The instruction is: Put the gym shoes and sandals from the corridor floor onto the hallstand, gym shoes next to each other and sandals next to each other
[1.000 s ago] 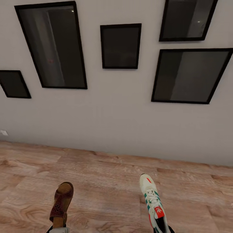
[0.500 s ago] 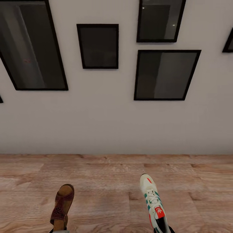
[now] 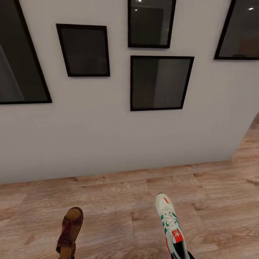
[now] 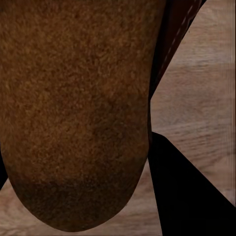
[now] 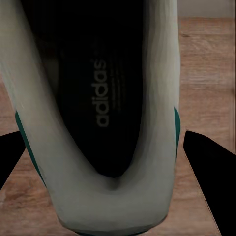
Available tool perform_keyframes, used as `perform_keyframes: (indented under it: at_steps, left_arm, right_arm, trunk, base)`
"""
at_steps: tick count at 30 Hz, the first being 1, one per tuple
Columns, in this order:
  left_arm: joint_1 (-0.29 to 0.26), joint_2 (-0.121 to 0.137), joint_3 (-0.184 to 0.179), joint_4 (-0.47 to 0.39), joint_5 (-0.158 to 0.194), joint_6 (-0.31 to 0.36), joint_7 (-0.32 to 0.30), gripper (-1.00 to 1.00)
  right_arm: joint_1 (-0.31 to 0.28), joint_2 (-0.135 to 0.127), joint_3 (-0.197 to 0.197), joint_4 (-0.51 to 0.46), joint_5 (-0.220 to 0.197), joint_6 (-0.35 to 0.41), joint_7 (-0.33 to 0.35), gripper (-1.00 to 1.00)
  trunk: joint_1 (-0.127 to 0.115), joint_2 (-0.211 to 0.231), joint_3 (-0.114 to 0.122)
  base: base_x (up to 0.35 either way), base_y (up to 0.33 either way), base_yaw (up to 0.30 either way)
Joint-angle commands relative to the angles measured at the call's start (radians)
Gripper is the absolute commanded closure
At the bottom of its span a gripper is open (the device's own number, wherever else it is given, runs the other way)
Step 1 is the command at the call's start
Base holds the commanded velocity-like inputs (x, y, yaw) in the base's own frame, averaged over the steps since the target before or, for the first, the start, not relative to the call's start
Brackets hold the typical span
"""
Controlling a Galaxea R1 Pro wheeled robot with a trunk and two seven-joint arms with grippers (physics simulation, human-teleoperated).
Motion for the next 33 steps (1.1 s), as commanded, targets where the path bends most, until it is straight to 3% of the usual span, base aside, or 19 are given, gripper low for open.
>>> perform_keyframes:
  at_steps: [1, 33]
  left_arm:
    - [-0.001, -0.001, 0.009, 0.001, -0.011, -0.003, -0.006, 1.00]
    - [-0.001, -0.002, 0.013, 0.001, -0.009, -0.006, -0.006, 1.00]
  right_arm:
    - [0.000, 0.002, -0.008, -0.001, 0.007, -0.002, 0.009, 1.00]
    - [0.000, 0.002, -0.007, -0.004, 0.007, -0.002, 0.009, 1.00]
  trunk:
    - [0.000, 0.000, -0.001]
    - [0.000, 0.000, -0.001]
  base:
    - [0.000, 0.000, -0.300]
    - [0.001, -0.005, -0.300]
